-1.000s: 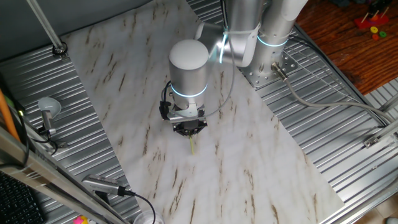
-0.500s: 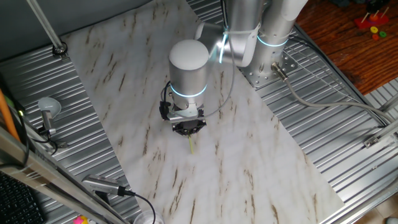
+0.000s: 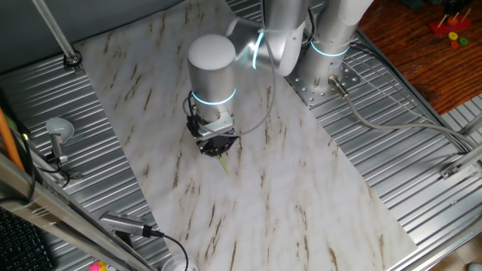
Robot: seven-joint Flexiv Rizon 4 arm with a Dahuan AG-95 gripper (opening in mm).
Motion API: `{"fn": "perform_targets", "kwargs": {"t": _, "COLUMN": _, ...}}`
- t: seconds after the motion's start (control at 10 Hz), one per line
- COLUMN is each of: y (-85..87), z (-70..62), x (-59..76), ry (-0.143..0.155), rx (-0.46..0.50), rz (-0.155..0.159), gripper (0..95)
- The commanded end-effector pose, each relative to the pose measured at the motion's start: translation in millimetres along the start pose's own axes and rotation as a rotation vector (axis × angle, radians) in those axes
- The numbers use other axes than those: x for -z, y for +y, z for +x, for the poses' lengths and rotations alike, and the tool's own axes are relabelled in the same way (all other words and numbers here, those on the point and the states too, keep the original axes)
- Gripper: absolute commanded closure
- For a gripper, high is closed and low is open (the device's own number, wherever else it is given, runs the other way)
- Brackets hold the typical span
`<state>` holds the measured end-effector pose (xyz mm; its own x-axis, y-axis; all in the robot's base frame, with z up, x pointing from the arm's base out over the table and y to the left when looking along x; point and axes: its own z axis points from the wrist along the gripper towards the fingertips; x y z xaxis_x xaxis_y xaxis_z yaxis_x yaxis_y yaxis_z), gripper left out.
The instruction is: Scrub the table with a brush
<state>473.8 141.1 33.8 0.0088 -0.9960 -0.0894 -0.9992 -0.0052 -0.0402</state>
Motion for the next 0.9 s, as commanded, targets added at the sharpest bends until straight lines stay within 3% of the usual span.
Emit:
{"fn": "perform_targets", "kwargs": {"t": 0.1, "y": -1.0, "z": 2.0, "x": 0.4, "ry": 0.011, "rx": -0.053, "rz": 0.001, "gripper": 95.0}}
{"fn": "perform_targets", "kwargs": {"t": 0.3, "y": -1.0, "z": 2.0, "x": 0.4, "ry": 0.018, "rx": -0.132, "rz": 0.006, "gripper": 95.0}}
{"fn": "perform_targets", "kwargs": {"t": 0.6, "y": -0.8, "z": 1.5, "x": -0.4, "ry": 0.018, "rx": -0.147, "rz": 0.010, "gripper": 95.0}}
{"fn": "perform_targets", "kwargs": {"t": 0.9, "y": -1.1, "z": 5.9, "x": -10.5, "ry": 0.012, "rx": -0.142, "rz": 0.016, "gripper": 95.0}}
